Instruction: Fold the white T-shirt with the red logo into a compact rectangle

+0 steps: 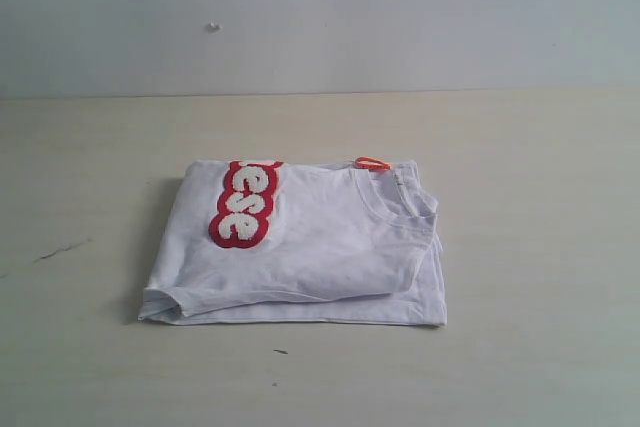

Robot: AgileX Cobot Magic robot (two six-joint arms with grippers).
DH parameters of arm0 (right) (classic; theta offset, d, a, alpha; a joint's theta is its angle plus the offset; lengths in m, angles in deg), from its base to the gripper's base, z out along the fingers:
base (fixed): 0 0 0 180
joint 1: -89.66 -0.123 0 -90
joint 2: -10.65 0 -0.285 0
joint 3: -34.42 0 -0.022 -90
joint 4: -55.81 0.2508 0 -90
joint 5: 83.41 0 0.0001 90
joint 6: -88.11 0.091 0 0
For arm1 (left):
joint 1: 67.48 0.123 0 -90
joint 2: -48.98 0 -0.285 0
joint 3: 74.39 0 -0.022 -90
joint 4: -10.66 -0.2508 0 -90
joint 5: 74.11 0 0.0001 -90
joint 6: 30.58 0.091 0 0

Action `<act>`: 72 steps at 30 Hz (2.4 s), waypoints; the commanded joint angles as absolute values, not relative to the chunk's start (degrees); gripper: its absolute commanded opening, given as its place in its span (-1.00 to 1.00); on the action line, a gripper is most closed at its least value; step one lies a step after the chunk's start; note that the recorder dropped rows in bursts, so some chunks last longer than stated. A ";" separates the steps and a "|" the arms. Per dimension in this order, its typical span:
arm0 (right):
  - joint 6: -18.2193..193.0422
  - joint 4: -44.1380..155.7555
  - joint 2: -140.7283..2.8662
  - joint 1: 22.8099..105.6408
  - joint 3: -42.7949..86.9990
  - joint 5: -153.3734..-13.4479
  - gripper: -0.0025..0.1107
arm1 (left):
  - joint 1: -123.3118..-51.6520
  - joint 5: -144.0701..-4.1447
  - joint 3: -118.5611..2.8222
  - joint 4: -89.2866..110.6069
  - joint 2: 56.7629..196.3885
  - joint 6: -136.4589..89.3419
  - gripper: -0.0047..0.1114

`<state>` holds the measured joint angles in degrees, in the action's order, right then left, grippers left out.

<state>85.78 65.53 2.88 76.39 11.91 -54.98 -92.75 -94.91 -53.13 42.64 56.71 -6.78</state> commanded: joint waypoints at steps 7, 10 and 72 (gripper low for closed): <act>85.81 65.67 2.87 76.38 12.08 -54.31 -0.96 | -92.60 -95.31 -53.33 42.60 56.76 -7.12 -0.92; 85.81 65.67 2.87 76.38 12.08 -54.31 -0.96 | -92.60 -95.31 -53.33 42.60 56.76 -7.12 -0.92; 85.81 65.67 2.87 76.38 12.08 -54.31 -0.96 | -67.88 -94.96 -34.15 13.41 56.76 -7.03 -0.92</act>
